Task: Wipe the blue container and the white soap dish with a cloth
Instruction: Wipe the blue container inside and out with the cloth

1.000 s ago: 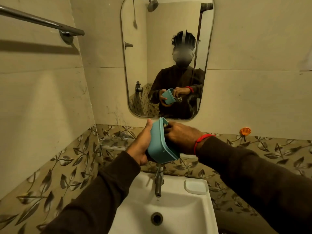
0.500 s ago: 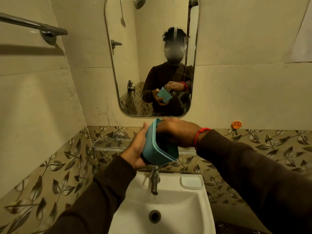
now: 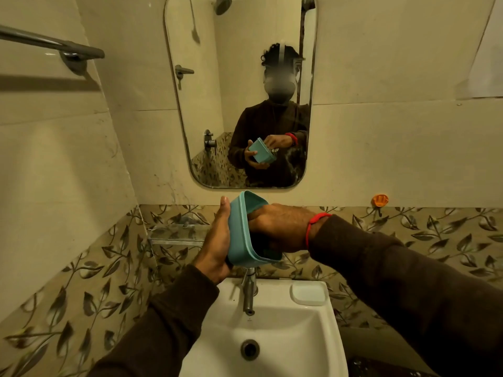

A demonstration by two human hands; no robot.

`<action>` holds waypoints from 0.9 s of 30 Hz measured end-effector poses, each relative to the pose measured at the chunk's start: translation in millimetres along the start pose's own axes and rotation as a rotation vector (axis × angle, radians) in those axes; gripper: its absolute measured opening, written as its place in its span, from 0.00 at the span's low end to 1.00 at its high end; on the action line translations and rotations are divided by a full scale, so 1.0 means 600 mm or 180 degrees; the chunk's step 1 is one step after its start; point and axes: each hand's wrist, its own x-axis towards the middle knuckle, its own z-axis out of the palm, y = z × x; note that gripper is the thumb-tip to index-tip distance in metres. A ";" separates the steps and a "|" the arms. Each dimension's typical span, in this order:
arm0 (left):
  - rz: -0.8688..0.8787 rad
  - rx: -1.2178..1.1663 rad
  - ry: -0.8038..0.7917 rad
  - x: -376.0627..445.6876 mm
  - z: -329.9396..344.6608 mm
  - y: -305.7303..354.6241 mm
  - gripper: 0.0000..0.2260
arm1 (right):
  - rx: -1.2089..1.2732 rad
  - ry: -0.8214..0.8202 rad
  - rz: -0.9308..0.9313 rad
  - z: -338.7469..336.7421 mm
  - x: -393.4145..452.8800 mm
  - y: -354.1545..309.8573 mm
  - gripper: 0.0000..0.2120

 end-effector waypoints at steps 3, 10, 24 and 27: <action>0.0131 0.0071 0.0006 0.003 -0.010 0.006 0.34 | 0.0485 0.0015 0.0072 0.012 -0.002 -0.010 0.16; 0.0308 0.0239 0.0009 0.006 -0.025 -0.017 0.34 | 0.2126 -0.0103 0.0788 0.020 -0.002 -0.013 0.12; 0.0705 -0.0357 -0.0168 0.018 -0.044 0.022 0.35 | 0.5914 0.1188 0.0478 0.024 -0.002 0.006 0.16; 0.0716 -0.0448 0.0116 0.016 -0.060 0.014 0.37 | 0.6621 0.0972 -0.0209 0.018 -0.018 0.015 0.09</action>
